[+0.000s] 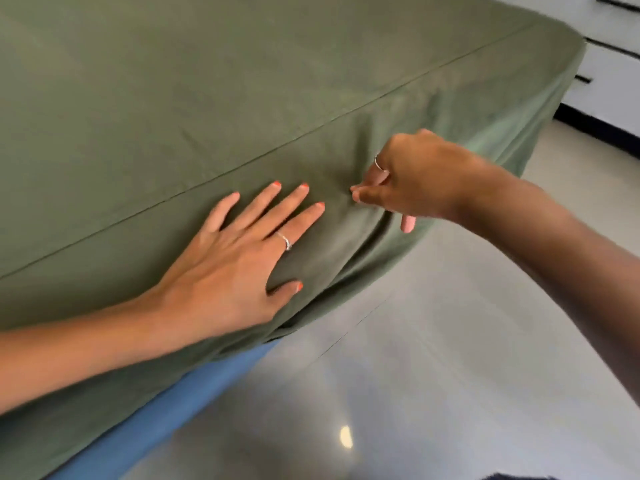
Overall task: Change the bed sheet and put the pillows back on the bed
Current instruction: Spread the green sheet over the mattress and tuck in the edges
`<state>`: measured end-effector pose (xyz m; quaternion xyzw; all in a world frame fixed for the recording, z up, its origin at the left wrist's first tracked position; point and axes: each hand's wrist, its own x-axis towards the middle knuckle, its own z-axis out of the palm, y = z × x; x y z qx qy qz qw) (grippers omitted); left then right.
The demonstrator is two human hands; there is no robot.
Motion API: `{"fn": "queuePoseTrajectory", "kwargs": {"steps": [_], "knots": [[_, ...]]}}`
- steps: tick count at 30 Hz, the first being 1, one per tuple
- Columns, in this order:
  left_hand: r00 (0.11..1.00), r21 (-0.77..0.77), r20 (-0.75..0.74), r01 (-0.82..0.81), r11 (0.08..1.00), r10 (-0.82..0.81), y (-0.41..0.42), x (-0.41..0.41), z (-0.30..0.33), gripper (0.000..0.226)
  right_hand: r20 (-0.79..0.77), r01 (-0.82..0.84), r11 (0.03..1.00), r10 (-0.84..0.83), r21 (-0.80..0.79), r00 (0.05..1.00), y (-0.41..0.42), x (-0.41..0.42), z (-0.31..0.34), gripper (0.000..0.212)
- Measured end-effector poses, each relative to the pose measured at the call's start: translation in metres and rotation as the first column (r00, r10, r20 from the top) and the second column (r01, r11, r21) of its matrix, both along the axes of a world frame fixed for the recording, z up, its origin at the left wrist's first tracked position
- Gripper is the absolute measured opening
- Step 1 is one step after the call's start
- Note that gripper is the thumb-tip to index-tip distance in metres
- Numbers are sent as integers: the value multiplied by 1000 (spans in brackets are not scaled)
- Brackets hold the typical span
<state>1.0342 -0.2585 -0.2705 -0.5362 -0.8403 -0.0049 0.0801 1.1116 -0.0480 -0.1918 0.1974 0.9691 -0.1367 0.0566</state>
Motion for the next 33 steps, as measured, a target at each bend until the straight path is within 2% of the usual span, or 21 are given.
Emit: {"fn": "queuePoseTrajectory", "kwargs": {"steps": [3, 6, 12, 18, 21, 23, 26, 28, 29, 30, 31, 32, 33], "knots": [[1000, -63, 10, 13, 998, -12, 1, 5, 3, 90, 120, -25, 996, 35, -85, 992, 8, -9, 15, 20], [998, -97, -33, 41, 994, -44, 3, 5, 8, 94, 173, -76, 989, 98, -128, 980, 15, -3, 20, 15], [998, -80, -50, 22, 997, -26, 3, 7, 5, 96, 21, -224, 968, 228, -112, 974, 36, 5, -2, 12], [998, -155, -45, -48, 987, 42, 2, 12, 12, 91, -67, -372, 918, 367, -134, 928, 51, 4, 3, 16], [991, -154, -112, -92, 984, 75, 5, 13, 10, 87, -164, -431, 884, 405, -178, 899, 65, 2, -12, 14], [985, -132, -147, -111, 985, 91, 3, 15, 6, 83, -305, -473, 845, 395, -248, 866, 73, 5, -31, 12], [962, -78, -233, -166, 983, 144, 4, 25, 8, 80, -534, -507, 727, 227, -464, 814, 77, 17, -65, 21], [905, 13, -335, -273, 962, 261, 1, 36, 5, 80, -677, -497, 814, 184, -302, 712, 70, 30, -88, 26], [854, 108, -369, -352, 930, 366, 0, 46, 0, 81, -731, -478, 851, 184, -216, 657, 60, 40, -101, 32], [801, 235, -358, -421, 876, 480, 0, 59, -10, 79, -780, -474, 856, 149, -205, 607, 48, 51, -114, 34], [749, 385, -294, -476, 791, 594, 2, 76, -23, 76, -812, -481, 832, 67, -275, 580, 32, 65, -123, 30], [707, 544, -171, -514, 664, 687, 5, 96, -39, 68, -813, -482, 786, -43, -387, 581, 16, 78, -133, 22], [666, 676, 21, -558, 481, 745, 12, 117, -52, 58, -763, -455, 720, -160, -524, 626, 0, 87, -141, 10]]}}
